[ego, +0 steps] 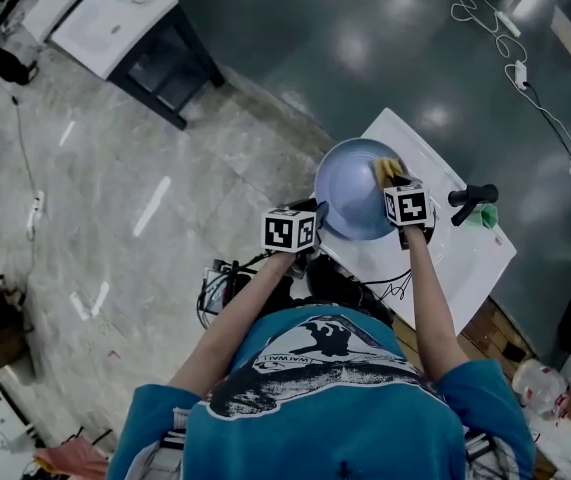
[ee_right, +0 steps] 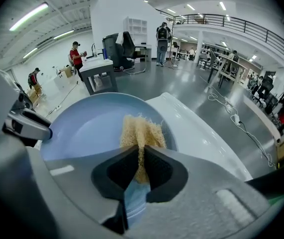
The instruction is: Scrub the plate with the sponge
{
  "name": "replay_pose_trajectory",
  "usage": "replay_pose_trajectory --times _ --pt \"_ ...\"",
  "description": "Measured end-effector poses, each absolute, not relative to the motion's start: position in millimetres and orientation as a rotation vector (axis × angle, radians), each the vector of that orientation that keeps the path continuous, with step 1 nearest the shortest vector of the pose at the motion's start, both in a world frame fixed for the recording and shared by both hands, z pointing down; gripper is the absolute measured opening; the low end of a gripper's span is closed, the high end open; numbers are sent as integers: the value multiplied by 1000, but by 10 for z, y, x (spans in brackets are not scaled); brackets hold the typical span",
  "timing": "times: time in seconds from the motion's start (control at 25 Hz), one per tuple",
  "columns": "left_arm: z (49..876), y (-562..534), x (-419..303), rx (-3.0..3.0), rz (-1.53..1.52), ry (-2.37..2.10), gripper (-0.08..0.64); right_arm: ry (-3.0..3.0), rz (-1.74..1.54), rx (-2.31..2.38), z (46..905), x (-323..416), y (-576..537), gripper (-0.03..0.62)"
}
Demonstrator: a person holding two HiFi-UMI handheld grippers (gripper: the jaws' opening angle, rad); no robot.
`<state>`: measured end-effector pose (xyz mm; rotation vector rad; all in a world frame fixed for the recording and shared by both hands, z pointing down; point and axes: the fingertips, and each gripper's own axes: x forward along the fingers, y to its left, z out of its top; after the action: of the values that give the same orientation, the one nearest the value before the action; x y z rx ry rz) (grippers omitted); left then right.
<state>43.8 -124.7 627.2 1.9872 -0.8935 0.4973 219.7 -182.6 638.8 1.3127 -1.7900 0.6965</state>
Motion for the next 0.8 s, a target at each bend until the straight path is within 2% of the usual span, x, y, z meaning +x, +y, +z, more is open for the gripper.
replay_pose_trajectory --times 0.56,0.8 --pt "6276 -1252 438 1961 466 -899 110 -1992 719 1008 6343 1042 -1260 34" --pt "6290 -1253 439 1948 451 -895 110 -2033 817 1008 6350 865 -1218 34"
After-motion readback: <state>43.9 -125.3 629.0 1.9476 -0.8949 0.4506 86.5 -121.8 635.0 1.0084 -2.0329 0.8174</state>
